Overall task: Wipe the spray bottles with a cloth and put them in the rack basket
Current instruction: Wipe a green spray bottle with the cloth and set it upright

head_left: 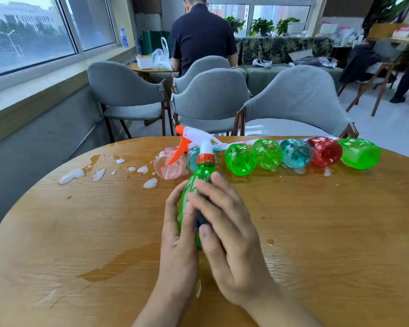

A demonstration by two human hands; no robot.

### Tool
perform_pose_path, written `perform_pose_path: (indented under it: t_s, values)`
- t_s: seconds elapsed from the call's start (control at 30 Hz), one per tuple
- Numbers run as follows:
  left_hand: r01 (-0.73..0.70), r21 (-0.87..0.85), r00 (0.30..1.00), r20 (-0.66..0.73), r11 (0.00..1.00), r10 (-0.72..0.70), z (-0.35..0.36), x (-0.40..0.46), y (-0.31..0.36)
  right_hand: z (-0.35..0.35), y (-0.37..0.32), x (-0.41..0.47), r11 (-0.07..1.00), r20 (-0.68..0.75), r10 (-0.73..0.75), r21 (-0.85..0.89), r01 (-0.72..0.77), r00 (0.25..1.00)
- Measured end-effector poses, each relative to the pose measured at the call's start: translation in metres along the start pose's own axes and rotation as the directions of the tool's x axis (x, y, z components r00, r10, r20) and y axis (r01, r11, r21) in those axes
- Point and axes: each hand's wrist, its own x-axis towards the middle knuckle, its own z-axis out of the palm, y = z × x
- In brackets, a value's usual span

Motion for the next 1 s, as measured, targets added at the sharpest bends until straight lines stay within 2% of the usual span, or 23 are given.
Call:
perform_pose_path:
  t_s: [0.1,0.17,0.2,0.27,0.3,0.33,0.4,0.5,0.57,0.63,0.83,0.9,1.0]
  values:
    - [0.043,-0.074,0.999,-0.022,0.996,-0.045,0.002,0.002,0.0,-0.001,0.003,0.006,0.977,-0.101,0.191,0.12,-0.179,0.976]
    - [0.071,-0.142,0.997,-0.003,0.987,-0.072,0.0,0.002,0.001,0.003,0.004,0.005,0.905,-0.114,0.355,0.29,-0.311,0.928]
    - [0.084,-0.181,0.996,-0.002,0.98,-0.086,-0.002,0.002,0.001,0.005,0.003,0.004,0.827,-0.094,0.46,0.408,-0.387,0.883]
    - [0.103,-0.23,0.994,-0.012,0.968,-0.108,-0.005,0.004,0.003,0.007,-0.003,0.003,0.603,-0.002,0.641,0.62,-0.502,0.767]
    - [0.102,-0.228,0.994,-0.021,0.968,-0.11,-0.006,0.004,0.004,0.008,-0.007,0.001,0.515,0.04,0.686,0.679,-0.523,0.726]
    - [0.096,-0.209,0.994,-0.029,0.973,-0.104,-0.007,0.005,0.003,0.009,-0.012,-0.002,0.475,0.057,0.704,0.704,-0.528,0.708]
    - [0.091,-0.168,0.994,-0.046,0.982,-0.1,-0.009,0.007,0.002,0.007,-0.02,-0.009,0.52,0.017,0.683,0.69,-0.503,0.73]
    - [0.086,-0.091,0.996,-0.031,0.992,-0.089,-0.01,0.012,0.004,0.002,-0.017,-0.013,0.728,-0.081,0.569,0.513,-0.455,0.818]
    - [0.101,-0.136,0.995,-0.003,0.986,-0.103,-0.008,0.011,0.005,0.001,-0.014,-0.016,0.849,-0.107,0.45,0.358,-0.388,0.887]
    - [0.114,-0.18,0.993,0.012,0.977,-0.114,-0.007,0.009,0.006,0.002,-0.011,-0.021,0.915,-0.091,0.353,0.243,-0.323,0.931]
    - [0.001,-0.034,1.0,0.014,0.999,0.0,-0.004,0.003,0.004,-0.005,-0.003,-0.011,0.999,0.0,0.038,0.017,-0.038,0.999]
    - [-0.024,0.015,1.0,0.01,1.0,0.024,-0.001,0.0,0.001,-0.009,-0.001,0.003,0.999,-0.016,0.043,0.027,-0.043,0.999]
    - [-0.032,0.009,0.999,-0.018,0.999,0.032,0.004,-0.001,0.004,-0.011,0.001,0.015,0.979,-0.063,0.182,0.101,-0.175,0.981]
